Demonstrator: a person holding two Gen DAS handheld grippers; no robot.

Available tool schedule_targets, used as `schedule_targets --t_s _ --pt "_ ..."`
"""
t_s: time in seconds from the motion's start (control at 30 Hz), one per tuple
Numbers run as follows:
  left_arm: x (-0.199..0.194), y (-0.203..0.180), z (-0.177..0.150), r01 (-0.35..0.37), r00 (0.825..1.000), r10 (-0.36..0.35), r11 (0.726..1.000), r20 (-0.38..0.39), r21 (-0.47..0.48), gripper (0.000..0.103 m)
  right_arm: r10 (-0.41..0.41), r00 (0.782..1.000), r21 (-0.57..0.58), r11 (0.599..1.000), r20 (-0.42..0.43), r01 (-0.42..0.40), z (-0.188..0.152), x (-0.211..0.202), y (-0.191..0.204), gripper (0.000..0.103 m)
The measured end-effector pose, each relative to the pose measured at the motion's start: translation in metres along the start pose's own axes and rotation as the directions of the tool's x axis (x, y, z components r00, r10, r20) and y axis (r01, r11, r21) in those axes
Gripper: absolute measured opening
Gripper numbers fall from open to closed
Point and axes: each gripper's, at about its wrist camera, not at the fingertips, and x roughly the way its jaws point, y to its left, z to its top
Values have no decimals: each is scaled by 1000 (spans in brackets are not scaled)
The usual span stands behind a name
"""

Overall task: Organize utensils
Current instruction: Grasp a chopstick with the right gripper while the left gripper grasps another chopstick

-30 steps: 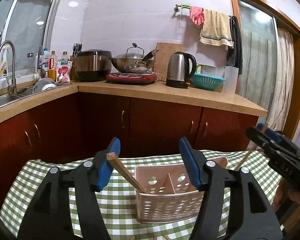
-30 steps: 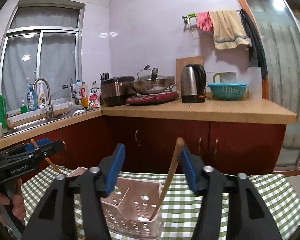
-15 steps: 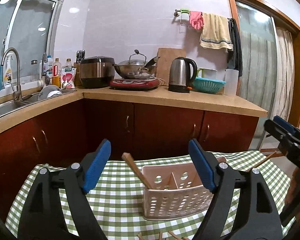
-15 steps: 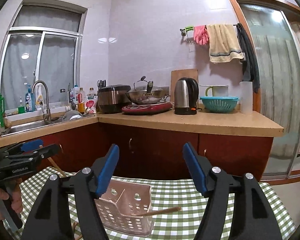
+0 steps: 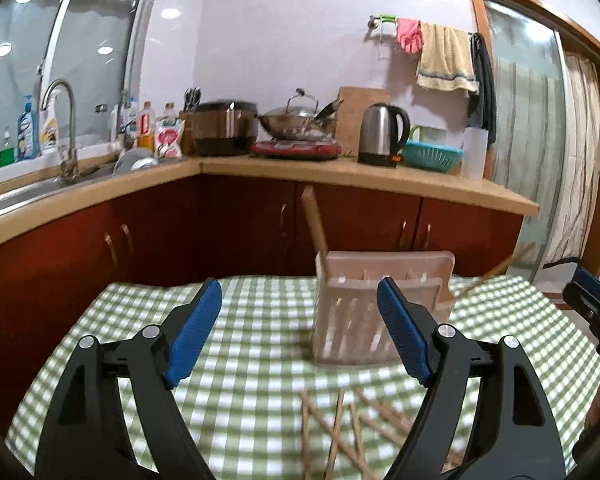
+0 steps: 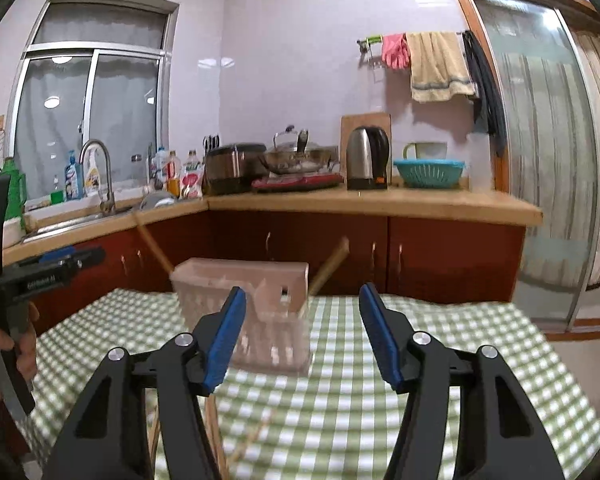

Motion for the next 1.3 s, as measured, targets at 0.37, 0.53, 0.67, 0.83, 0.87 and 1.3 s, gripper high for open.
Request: schedule_targets --t_s 0.37,0.53,0.67,0.83,0.87,1.3 --pt "-27 16 -79 -58 986 58 998 -154 1 57 63 984 -1 998 -168 -65 -87 -34 1 40" --pt "-39 20 -108 -71 975 73 997 -210 13 54 110 967 8 994 -229 -112 -114 -41 7 32" --pt "-45 21 -124 -78 967 80 997 -241 17 54 131 952 -8 990 -277 -139 -129 -42 15 28" --pt "-52 21 -137 -80 962 82 997 -262 18 53 144 939 -12 988 -312 -156 -143 -46 16 26" --pt "-52 21 -138 -79 961 81 997 -266 18 53 149 937 -10 987 -317 -161 -145 -47 17 26" --pt "-57 14 -153 -54 953 59 998 -296 23 53 143 910 -6 987 -389 -158 -159 -35 17 11"
